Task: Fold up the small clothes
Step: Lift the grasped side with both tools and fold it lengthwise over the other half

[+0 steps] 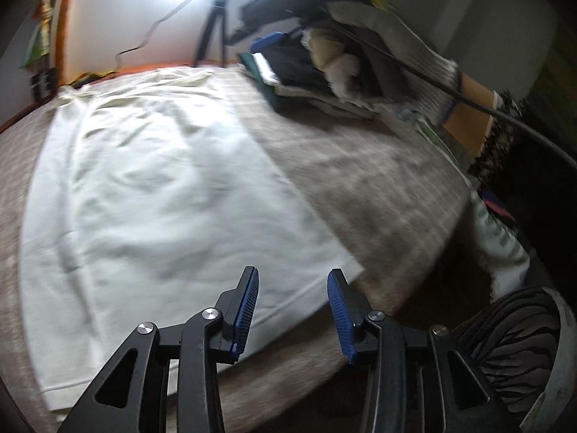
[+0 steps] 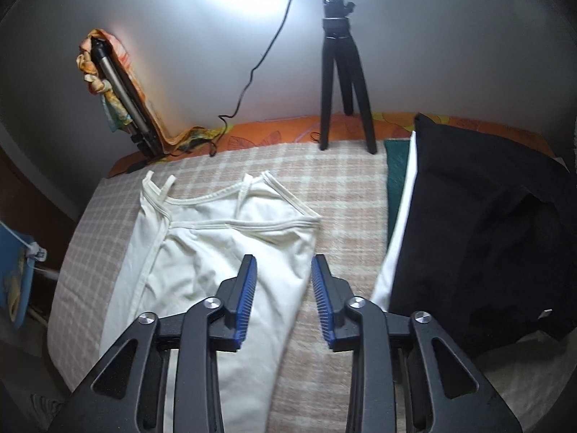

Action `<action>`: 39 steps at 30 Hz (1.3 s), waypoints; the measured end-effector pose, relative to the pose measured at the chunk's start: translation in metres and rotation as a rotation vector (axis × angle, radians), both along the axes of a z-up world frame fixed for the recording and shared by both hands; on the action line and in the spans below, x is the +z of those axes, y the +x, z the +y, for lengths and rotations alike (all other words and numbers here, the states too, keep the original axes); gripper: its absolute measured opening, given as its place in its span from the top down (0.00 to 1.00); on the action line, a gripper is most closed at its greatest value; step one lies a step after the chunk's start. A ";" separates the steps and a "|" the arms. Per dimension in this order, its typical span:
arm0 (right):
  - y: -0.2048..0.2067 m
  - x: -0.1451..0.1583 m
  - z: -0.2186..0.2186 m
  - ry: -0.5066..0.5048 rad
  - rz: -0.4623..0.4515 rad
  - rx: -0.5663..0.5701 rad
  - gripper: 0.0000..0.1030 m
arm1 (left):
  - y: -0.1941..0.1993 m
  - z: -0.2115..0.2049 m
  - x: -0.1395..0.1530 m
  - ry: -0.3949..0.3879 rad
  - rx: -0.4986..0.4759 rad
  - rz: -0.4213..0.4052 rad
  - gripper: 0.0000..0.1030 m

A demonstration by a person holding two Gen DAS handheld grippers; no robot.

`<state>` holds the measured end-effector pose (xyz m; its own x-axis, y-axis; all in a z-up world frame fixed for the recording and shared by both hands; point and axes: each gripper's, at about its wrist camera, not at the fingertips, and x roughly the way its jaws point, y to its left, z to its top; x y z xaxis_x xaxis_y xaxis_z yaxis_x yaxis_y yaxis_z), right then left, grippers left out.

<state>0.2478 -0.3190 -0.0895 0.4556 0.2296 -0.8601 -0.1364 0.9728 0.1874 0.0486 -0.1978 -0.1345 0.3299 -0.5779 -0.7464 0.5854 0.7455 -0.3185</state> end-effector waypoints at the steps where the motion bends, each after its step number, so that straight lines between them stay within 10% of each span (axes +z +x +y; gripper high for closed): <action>1: 0.000 -0.001 -0.003 0.006 0.002 -0.002 0.61 | -0.001 -0.007 -0.001 0.007 -0.011 -0.002 0.60; 10: 0.006 -0.024 -0.010 0.040 0.039 0.006 0.61 | -0.006 -0.061 -0.015 0.081 -0.079 -0.028 0.50; 18: 0.026 -0.054 -0.008 0.076 0.076 -0.010 0.61 | 0.005 -0.061 -0.022 0.088 -0.033 -0.020 0.97; 26: 0.049 -0.082 0.000 0.083 0.108 -0.030 0.61 | 0.012 -0.040 -0.017 0.024 0.032 0.004 0.98; 30: 0.053 -0.088 0.009 0.057 0.111 -0.016 0.91 | 0.013 -0.033 -0.014 0.004 0.054 0.012 0.98; 39: 0.053 -0.063 0.031 -0.029 0.065 0.011 0.98 | 0.008 -0.017 -0.008 -0.054 0.093 0.026 0.98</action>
<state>0.3008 -0.2879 -0.1527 0.3962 0.2088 -0.8941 -0.1359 0.9764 0.1678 0.0569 -0.2151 -0.1422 0.3652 -0.5854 -0.7238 0.5056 0.7776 -0.3737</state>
